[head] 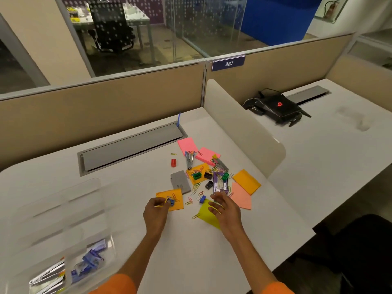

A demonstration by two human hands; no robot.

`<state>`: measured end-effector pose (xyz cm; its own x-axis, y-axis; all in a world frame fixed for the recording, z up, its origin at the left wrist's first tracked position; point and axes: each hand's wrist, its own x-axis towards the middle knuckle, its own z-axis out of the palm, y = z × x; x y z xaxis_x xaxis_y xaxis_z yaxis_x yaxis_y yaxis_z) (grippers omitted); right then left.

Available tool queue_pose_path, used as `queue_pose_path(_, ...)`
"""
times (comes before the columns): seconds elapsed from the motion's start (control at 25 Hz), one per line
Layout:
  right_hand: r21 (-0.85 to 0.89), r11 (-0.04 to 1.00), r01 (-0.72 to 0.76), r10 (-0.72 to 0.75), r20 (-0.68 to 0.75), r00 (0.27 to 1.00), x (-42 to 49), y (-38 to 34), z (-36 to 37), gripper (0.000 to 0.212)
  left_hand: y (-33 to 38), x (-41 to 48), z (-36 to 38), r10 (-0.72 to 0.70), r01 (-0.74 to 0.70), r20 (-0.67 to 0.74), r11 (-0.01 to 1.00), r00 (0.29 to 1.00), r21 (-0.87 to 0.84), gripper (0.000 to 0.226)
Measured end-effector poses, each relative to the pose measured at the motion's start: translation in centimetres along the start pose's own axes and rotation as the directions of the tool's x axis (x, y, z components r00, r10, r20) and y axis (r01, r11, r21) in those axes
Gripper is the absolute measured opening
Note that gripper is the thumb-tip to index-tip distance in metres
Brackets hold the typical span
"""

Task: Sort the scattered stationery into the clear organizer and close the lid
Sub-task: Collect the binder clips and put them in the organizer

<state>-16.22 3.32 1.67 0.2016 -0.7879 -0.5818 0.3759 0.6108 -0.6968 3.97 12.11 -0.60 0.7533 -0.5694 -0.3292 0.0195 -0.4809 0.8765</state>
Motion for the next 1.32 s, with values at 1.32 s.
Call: queue_pose_path(1.32, -0.925, 0.152, 0.349, -0.252, 0.305, 0.919, 6.1, 2.0, 1.4, 0.039, 1.2, 1.6, 1.0, -0.089, 0.329, 0.35, 0.609, 0.933, -0.721, 0.04)
